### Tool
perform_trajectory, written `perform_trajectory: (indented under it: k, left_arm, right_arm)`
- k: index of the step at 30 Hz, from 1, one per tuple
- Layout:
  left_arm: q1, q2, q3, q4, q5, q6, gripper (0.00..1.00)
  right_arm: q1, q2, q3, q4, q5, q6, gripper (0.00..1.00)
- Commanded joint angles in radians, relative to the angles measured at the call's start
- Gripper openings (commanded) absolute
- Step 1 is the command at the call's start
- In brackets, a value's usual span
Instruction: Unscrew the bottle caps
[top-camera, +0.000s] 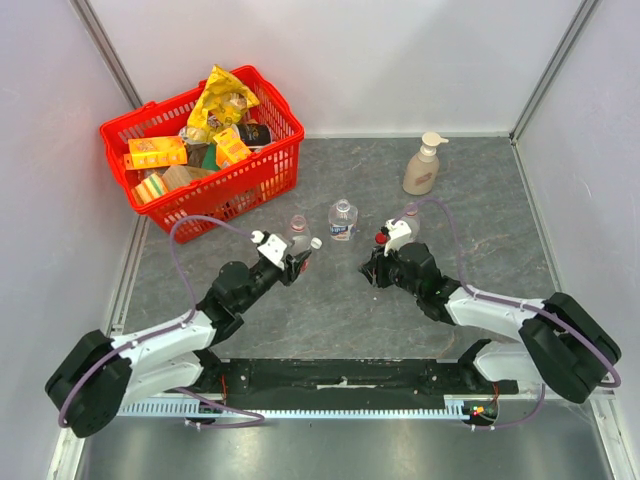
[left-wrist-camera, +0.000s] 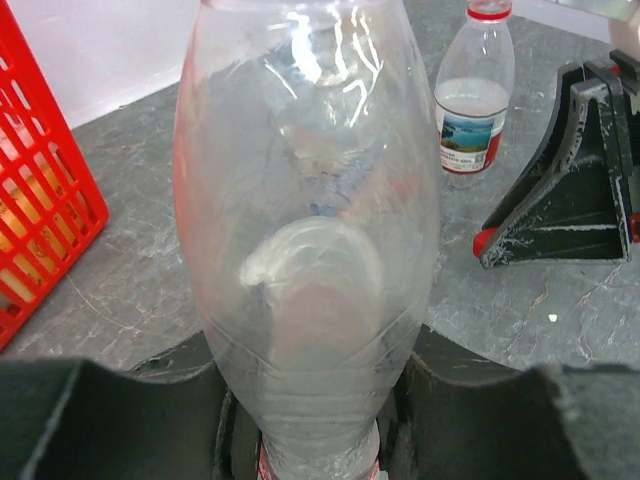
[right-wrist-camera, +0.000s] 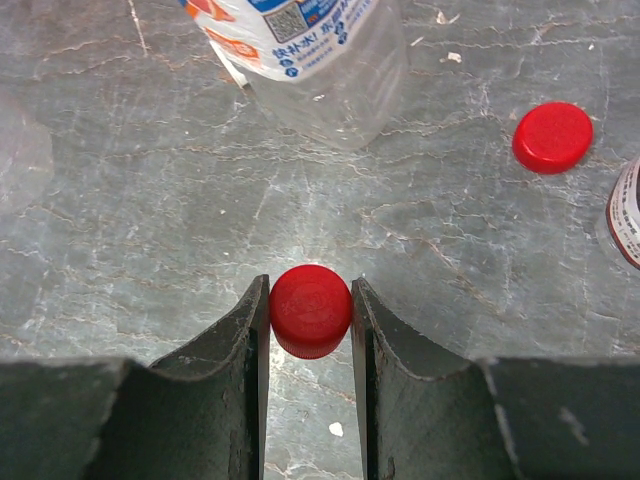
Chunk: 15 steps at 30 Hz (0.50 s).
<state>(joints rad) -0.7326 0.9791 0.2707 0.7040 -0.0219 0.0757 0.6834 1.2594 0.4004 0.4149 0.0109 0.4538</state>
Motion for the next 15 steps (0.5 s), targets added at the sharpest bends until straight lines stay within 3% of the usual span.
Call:
perform_trajectory:
  k: [1,3,9,15]
  left_arm:
    - [-0.002,0.075,-0.068,0.293,0.051,0.032,0.02]
    - [-0.002,0.124,-0.074,0.339,0.066,0.030,0.02]
    - [-0.002,0.277,-0.080,0.466,0.108,-0.011,0.02]
    - [-0.004,0.386,-0.094,0.589,0.123,-0.033,0.03]
  right_arm:
    - [-0.002,0.028,0.017,0.039,0.055,0.028,0.15]
    - [-0.001,0.043,0.020,0.038,0.057,0.034,0.19]
    - [-0.001,0.066,0.035,0.013,0.067,0.042,0.51]
    - [-0.001,0.052,0.034,0.001,0.073,0.034,0.73]
